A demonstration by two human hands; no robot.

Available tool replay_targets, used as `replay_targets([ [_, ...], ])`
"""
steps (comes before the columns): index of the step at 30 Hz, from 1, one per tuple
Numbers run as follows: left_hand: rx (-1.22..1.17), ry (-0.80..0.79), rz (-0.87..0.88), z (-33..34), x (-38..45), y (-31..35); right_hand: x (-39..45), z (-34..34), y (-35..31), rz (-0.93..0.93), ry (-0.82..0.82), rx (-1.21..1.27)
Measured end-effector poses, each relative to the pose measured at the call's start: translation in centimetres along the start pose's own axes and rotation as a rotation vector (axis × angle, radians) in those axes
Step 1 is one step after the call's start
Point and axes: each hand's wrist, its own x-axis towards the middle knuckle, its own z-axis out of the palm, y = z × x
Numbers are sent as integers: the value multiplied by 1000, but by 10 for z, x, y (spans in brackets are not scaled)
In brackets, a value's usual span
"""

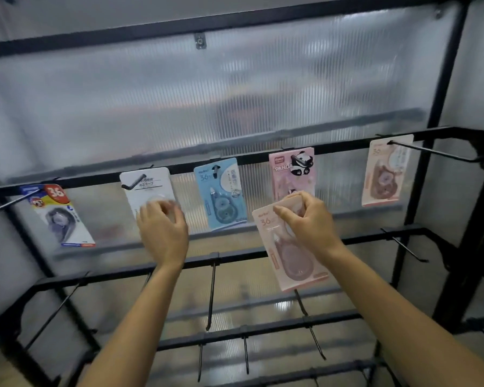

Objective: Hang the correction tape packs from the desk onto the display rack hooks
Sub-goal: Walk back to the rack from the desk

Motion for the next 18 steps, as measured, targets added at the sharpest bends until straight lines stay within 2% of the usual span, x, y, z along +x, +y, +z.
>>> replay_targets([
  [6, -36, -251, 412, 36, -73, 59, 1, -56, -5, -43, 135, 28],
  [11, -172, -361, 541, 61, -111, 121, -7, -113, -11, -68, 242, -28],
  [18, -299, -473, 589, 92, -151, 191, -27, -185, -28, -131, 304, 21],
])
